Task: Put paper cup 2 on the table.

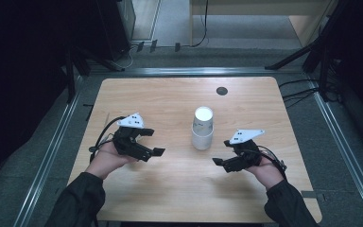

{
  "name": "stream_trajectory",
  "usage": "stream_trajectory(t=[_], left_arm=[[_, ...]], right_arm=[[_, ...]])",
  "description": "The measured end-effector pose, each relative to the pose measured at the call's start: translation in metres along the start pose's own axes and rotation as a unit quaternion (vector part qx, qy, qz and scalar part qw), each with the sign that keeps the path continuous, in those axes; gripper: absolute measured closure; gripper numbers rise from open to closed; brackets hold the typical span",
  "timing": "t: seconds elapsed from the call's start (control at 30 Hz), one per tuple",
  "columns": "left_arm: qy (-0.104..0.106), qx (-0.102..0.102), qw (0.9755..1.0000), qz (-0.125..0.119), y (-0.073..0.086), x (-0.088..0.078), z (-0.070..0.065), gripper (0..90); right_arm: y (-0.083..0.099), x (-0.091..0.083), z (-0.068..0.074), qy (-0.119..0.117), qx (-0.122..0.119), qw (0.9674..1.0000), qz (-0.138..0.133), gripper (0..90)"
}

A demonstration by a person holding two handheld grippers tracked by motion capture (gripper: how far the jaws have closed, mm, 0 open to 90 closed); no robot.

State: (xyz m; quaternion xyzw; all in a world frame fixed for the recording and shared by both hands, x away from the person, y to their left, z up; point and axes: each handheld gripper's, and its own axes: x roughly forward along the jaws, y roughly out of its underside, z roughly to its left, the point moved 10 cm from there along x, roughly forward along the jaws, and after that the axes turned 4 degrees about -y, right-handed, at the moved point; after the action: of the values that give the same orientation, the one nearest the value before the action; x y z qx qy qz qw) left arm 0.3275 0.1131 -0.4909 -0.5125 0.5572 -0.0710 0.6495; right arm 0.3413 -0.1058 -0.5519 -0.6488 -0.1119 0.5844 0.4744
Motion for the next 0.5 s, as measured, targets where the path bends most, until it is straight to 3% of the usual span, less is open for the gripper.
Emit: stream_trajectory(t=[0.23,0.33,0.5], left_arm=[[-0.001,0.036,0.9992,0.015,-0.003,0.022,-0.024,13.1],[0.020,0.032,0.9991,0.017,-0.003,0.030,-0.034,13.2],[0.020,0.043,0.9986,0.023,-0.002,0.042,-0.044,13.2]], right_arm=[[0.000,0.000,0.001,-0.002,-0.003,1.0000,0.002,20.1],[0.000,0.001,0.002,-0.002,-0.003,1.0000,0.001,20.1],[0.000,0.002,0.003,-0.004,-0.007,1.0000,0.003,20.1]])
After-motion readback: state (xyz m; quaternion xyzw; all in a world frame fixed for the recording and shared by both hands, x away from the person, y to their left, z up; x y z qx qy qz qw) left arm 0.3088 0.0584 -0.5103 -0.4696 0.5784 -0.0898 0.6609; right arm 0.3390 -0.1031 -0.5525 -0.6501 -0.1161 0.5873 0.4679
